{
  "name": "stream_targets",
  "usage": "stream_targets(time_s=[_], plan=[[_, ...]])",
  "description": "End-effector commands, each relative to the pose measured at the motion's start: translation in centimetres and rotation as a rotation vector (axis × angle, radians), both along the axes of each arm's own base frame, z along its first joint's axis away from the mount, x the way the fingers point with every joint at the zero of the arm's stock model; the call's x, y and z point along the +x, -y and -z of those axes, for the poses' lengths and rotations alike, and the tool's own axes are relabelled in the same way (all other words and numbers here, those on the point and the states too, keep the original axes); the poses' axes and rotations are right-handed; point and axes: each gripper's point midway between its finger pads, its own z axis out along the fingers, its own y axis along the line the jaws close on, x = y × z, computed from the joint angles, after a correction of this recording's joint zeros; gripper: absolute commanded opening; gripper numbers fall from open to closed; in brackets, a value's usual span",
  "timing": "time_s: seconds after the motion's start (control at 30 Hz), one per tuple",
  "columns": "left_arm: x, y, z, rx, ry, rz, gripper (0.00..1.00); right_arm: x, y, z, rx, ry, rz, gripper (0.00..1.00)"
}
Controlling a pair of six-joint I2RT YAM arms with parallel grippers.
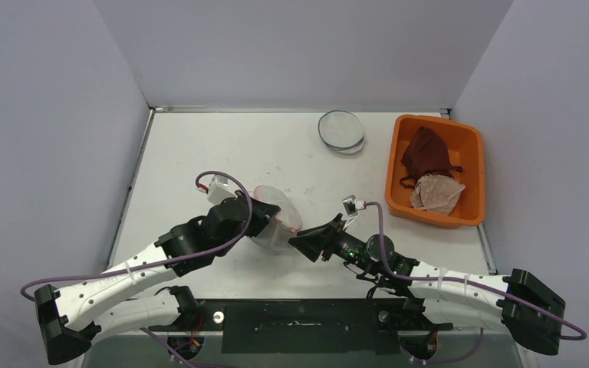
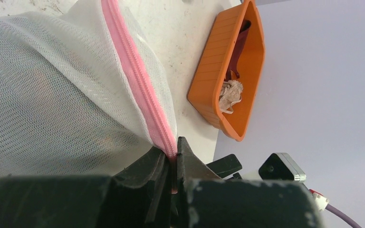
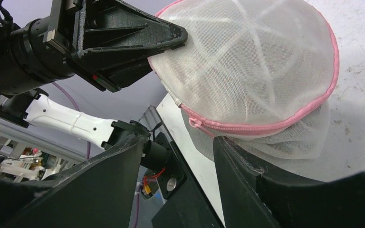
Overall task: Unzip the laundry bag and remove the bra
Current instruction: Unzip the laundry bag at the center of the board.
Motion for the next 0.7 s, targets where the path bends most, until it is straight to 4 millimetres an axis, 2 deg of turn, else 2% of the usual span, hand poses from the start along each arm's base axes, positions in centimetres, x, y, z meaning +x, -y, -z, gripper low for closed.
stream_targets(time_s=[0.0,0.23,0.67], plan=[[0.8,-0.3,-4.8,-0.111,0.083,-0.045,0.0,-0.3,-0.4,-2.2,0.077,0.03,-0.02,0.57],[0.6,-0.1,-5.1,-0.128,0.086,-0.031,0.0,0.0,-1.0,-2.0,0.074,0.022,-0.023,0.58],[0.4,0.1,-4.7,-0.141,0.082,-0.017,0.0,0.9,-1.1,-3.8,0.133,0.052,0.018,0.54]])
